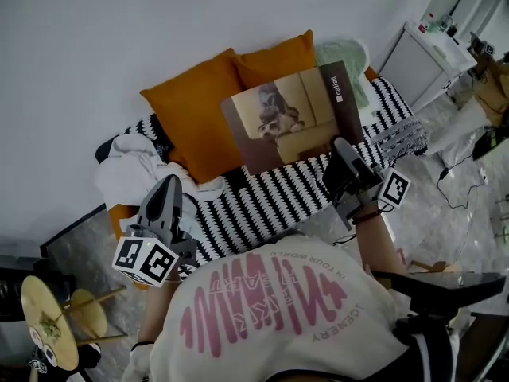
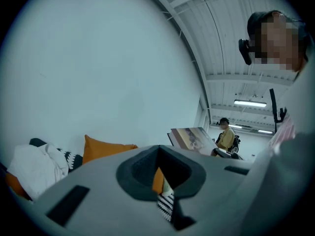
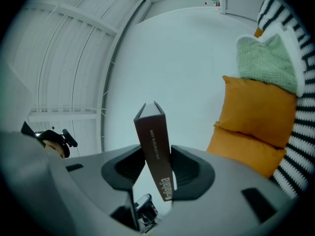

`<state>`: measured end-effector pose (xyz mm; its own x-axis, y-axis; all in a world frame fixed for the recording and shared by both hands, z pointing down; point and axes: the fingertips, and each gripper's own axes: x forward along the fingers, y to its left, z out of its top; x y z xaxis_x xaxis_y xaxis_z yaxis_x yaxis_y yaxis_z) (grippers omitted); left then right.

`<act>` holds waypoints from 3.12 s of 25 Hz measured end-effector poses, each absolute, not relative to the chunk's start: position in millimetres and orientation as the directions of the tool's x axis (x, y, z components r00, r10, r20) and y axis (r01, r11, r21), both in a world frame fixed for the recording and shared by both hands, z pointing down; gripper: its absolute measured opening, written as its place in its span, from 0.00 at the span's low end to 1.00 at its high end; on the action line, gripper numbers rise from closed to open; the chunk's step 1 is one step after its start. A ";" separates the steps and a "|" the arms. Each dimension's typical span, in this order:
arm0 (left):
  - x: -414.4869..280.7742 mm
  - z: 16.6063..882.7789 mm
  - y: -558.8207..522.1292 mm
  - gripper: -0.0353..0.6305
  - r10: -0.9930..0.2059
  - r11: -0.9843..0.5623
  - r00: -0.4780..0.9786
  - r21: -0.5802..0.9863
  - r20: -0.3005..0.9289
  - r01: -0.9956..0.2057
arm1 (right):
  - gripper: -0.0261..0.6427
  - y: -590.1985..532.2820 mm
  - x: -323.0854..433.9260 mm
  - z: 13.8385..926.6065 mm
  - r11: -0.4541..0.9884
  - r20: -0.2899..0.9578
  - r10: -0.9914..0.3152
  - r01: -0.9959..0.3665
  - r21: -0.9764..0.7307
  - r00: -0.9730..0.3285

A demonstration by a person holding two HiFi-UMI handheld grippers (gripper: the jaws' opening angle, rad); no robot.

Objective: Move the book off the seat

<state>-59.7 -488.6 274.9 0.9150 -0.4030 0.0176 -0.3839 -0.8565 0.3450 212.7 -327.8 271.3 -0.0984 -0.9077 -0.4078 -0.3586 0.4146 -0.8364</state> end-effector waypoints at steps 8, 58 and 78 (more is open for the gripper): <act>-73.6 273.6 -486.9 0.06 -0.410 -0.843 0.912 0.383 0.001 -0.379 | 0.29 -328.8 209.0 267.3 0.438 -0.427 -0.897 -0.343 -0.831 -0.110; 152.1 288.5 -223.3 0.06 0.374 -0.869 0.927 0.359 0.026 0.341 | 0.29 79.5 207.2 307.0 0.170 -0.489 -0.640 -0.512 -0.842 0.592; 221.7 291.8 20.8 0.06 0.790 -0.585 0.612 0.336 0.030 0.738 | 0.29 305.5 118.1 331.0 -0.092 -0.476 -0.247 -0.509 -0.856 0.844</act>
<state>221.7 20.8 291.8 0.6123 0.7900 0.0305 0.7382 -0.5851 0.3357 118.1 305.5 331.0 0.8440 -0.2471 -0.4760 -0.5093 -0.0916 -0.8557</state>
